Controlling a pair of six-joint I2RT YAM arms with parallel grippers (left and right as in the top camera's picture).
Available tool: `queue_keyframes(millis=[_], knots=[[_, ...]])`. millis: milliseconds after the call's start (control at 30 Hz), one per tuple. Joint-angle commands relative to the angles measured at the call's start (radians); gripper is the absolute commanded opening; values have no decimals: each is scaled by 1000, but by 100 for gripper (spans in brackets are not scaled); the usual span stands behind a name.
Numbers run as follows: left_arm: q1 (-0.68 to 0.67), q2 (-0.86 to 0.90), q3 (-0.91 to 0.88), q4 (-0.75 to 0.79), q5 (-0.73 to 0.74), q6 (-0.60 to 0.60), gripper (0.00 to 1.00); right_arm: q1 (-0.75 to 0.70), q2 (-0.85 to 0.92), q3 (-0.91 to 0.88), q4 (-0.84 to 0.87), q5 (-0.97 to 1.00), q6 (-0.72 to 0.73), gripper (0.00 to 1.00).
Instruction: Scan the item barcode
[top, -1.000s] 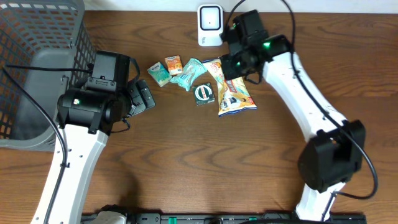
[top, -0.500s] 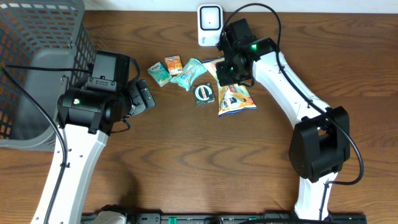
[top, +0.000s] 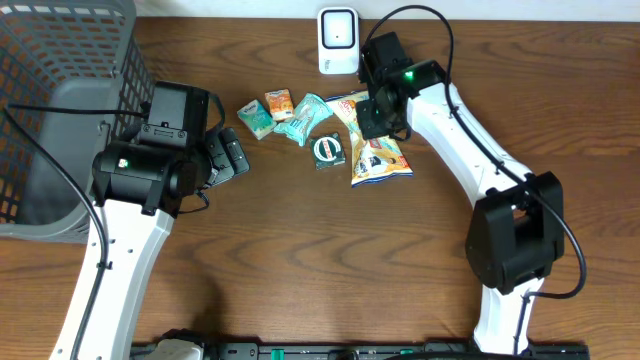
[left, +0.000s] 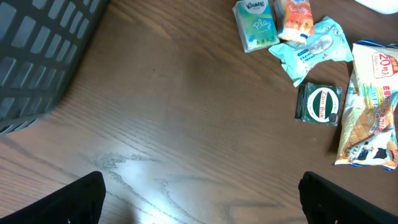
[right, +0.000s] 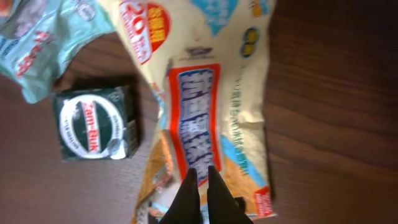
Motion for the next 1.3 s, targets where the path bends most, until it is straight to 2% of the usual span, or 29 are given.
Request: queue_keyframes(millis=[0, 200, 433, 567, 867, 1100, 1267], knots=[[4, -3, 3, -4, -10, -2, 98, 2, -93, 14, 13, 60, 10, 1], [4, -3, 3, -4, -10, -2, 98, 7, -116, 13, 36, 21, 10, 1], [4, -3, 3, -4, -10, -2, 97, 16, -53, -19, 23, 5, 11, 1], [4, -3, 3, -4, -10, -2, 98, 25, 3, -80, 71, -61, 11, 1], [4, -3, 3, -4, -10, -2, 98, 34, 131, -135, 64, 32, 11, 1], [4, -3, 3, -4, -10, -2, 98, 33, 63, -30, -101, 197, 11, 1], [4, -3, 3, -4, -10, -2, 98, 39, -14, 66, -152, 171, 11, 1]])
